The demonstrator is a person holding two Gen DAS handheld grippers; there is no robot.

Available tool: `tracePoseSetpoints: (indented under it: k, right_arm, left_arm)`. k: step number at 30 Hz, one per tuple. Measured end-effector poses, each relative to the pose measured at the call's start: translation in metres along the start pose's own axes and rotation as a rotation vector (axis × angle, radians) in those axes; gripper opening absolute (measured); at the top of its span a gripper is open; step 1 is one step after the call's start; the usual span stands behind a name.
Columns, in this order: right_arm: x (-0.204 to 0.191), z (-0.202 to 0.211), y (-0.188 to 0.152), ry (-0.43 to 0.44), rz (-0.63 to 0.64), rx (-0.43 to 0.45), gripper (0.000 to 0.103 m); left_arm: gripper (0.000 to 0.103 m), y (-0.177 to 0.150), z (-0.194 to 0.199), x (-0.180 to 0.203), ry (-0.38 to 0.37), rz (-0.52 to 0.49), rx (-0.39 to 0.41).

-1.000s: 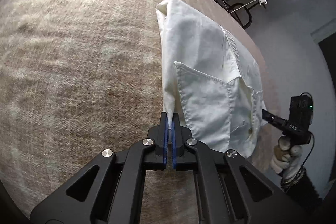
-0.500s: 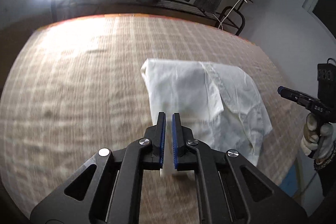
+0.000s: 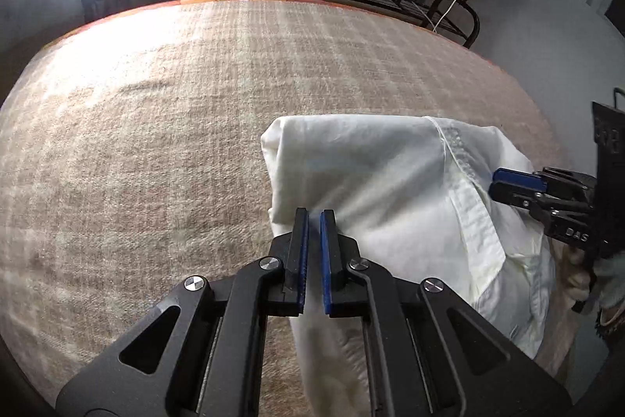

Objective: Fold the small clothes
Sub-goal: 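Grasp the folded shirt edge with the left tool and lift it, then lower the shirt edge and open the left tool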

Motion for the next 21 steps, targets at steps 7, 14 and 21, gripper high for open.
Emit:
tracePoseSetpoints:
  k: [7, 14, 21]
  right_arm:
    - [0.006, 0.018, -0.005, 0.024, -0.006, 0.026, 0.025]
    - [-0.007, 0.026, -0.005, 0.075, -0.014, 0.043, 0.026]
    - [-0.01, 0.01, -0.005, 0.055, -0.008, 0.006, 0.026]
  left_arm:
    - [0.046, 0.013, 0.028, -0.041, -0.099, 0.149, 0.053]
    - [0.048, 0.045, 0.002, -0.07, -0.374, 0.325, -0.038]
    - [0.018, 0.07, -0.03, -0.07, -0.449, 0.44, -0.054]
Point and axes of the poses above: each gripper's, at about its wrist camera, not at the fingertips, and z roughly against the way its jaws point, x to its right, y to its top, the point moved 1 cm from there along -z, roughly the way its jaws point, and after that the axes turned 11 degrees about -x, right-handed, at the moved point
